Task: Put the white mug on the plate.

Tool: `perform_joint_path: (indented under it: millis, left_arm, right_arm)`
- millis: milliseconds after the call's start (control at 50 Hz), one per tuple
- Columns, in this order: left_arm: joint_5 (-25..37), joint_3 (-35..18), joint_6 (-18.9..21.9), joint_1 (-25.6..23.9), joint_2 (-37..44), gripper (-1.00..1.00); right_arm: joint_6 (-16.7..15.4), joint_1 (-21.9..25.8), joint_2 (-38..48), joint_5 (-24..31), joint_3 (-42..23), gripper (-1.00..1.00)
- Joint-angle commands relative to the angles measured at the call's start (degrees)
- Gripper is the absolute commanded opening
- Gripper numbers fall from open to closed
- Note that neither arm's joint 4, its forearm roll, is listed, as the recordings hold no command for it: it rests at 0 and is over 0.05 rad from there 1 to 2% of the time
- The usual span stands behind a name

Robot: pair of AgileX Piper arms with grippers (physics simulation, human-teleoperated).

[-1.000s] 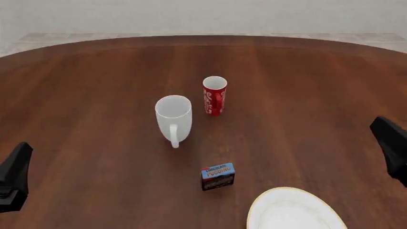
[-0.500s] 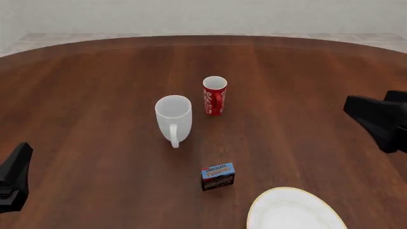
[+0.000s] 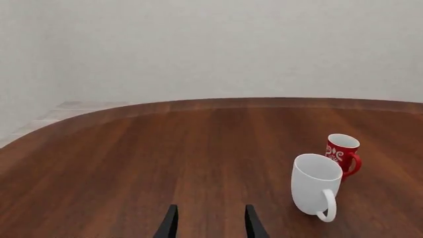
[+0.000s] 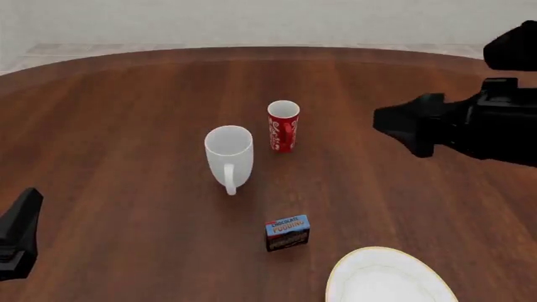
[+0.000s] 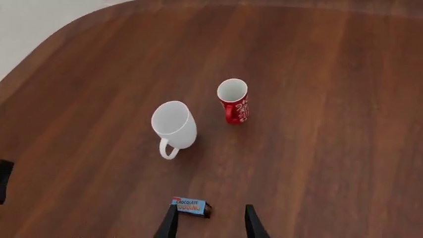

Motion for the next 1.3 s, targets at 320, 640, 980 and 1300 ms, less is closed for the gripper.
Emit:
perform_joint_path:
  millis: [320, 640, 980, 1300]
  left_arm:
    - [-0.17, 0.07, -0.01, -0.01, 0.12, 1.00]
    - [-0.05, 0.01, 0.01, -0.03, 0.05, 1.00]
    - [-0.08, 0.00, 0.02, -0.05, 0.07, 1.00]
    - [-0.22, 0.11, 0.03, -0.06, 0.09, 1.00]
  right_arm:
    - [8.36, 8.51, 18.26, -2.88, -7.24, 1.00]
    - [12.63, 10.69, 25.76, -8.61, -7.46, 1.00]
    - [14.56, 12.69, 32.39, -12.71, -8.51, 1.00]
    - [15.43, 13.04, 37.64, -16.81, -9.45, 1.00]
